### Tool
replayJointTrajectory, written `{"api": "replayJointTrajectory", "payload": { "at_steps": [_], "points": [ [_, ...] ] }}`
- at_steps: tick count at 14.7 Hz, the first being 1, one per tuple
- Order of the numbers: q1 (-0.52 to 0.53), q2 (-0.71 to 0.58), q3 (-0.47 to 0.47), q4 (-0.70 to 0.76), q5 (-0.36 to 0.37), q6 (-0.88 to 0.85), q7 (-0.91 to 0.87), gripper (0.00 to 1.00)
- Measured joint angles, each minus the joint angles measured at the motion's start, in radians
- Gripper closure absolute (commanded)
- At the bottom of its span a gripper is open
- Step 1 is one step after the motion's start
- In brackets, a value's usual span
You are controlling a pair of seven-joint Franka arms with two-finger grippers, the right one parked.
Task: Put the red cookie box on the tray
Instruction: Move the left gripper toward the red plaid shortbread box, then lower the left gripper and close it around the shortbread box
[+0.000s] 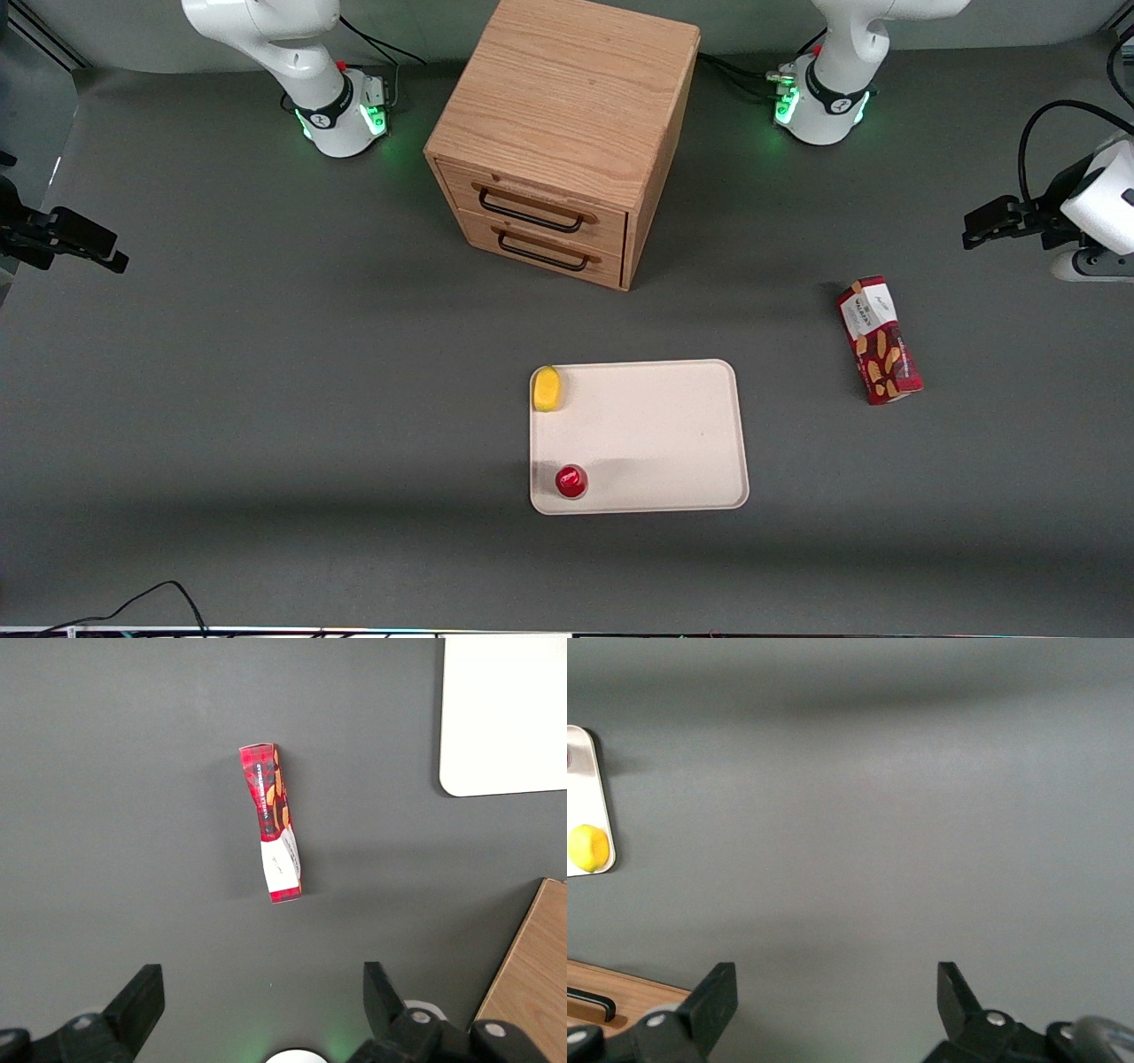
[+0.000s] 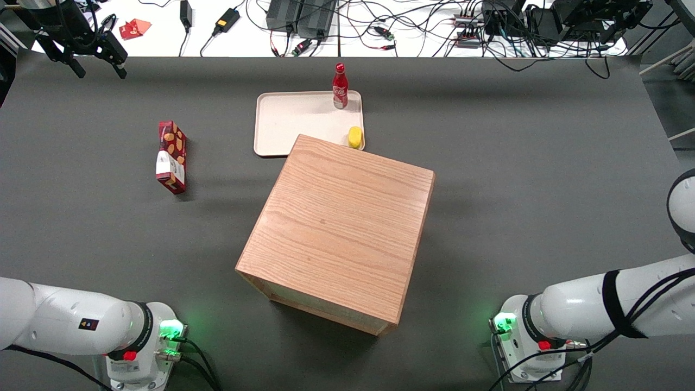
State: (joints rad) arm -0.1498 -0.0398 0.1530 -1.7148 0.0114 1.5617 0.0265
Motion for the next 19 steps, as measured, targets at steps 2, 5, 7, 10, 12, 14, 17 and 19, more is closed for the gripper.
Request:
{"api": "replayJointTrajectory", "payload": {
  "at_steps": [2, 5, 7, 10, 12, 14, 17, 19],
  "points": [
    [0.001, 0.002, 0.001, 0.0, 0.001, -0.001, 0.004, 0.0],
    [0.0, 0.005, 0.0, 0.003, 0.005, -0.003, 0.004, 0.0],
    [0.0, 0.009, 0.0, 0.008, 0.006, -0.028, 0.004, 0.0],
    [0.0, 0.03, 0.0, -0.009, 0.007, -0.019, 0.004, 0.0],
    [0.0, 0.048, 0.001, -0.072, 0.007, 0.057, 0.004, 0.0],
    [0.0, 0.062, 0.003, -0.164, 0.007, 0.18, 0.002, 0.0],
    [0.003, 0.079, 0.01, -0.334, 0.007, 0.426, 0.002, 0.0],
    [0.004, 0.091, 0.021, -0.432, 0.006, 0.573, 0.002, 0.0]
  ]
}}
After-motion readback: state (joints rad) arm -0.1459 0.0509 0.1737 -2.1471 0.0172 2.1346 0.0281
